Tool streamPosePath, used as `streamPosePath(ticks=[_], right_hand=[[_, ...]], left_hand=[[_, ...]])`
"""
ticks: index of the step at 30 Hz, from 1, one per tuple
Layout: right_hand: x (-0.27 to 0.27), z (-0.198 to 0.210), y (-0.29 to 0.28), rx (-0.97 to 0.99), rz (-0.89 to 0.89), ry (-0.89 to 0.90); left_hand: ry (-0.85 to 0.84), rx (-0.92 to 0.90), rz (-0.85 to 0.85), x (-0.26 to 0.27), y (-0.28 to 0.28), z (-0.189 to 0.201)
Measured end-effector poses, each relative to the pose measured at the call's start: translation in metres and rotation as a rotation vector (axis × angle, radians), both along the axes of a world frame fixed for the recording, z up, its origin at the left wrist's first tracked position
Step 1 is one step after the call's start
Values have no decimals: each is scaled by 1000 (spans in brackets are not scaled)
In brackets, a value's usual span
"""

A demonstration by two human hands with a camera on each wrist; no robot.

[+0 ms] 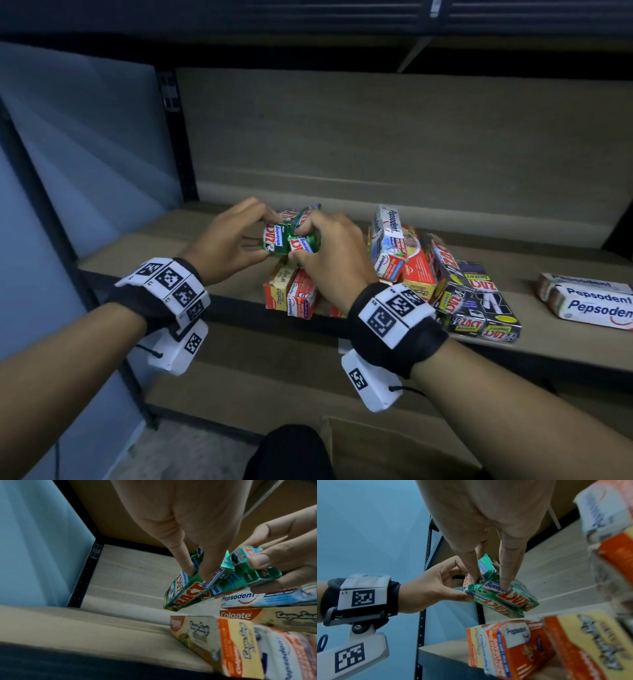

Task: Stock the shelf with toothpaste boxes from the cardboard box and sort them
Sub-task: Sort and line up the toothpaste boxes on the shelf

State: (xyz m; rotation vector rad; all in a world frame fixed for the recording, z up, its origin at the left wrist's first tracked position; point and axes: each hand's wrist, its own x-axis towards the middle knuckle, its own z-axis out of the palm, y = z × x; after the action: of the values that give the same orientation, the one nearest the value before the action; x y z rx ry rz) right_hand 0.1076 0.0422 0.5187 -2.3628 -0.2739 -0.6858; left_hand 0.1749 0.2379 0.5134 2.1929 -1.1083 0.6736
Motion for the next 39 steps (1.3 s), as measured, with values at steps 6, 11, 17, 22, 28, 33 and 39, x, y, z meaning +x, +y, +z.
streamPosePath(ticks=[6,11,17,22,28,33,39], right_hand=[[17,-16,29,48,39,13],[38,-33,47,36,35,53],[59,-44,67,81,44,54],[68,-60,79,48,10,98],[71,-65,83,-25,-37,128],[66,-55,78,-79,12,181],[49,-23,58,-136,124,259]], left_hand=[[88,-45,32,12,28,-19],[109,-52,52,23,48,-35],[123,-74,88,37,63,-50],[115,-33,95,47,68,-55],[180,53,112,58,63,-61],[174,261,154,58,61,-59],[103,336,211,51,45,-45]])
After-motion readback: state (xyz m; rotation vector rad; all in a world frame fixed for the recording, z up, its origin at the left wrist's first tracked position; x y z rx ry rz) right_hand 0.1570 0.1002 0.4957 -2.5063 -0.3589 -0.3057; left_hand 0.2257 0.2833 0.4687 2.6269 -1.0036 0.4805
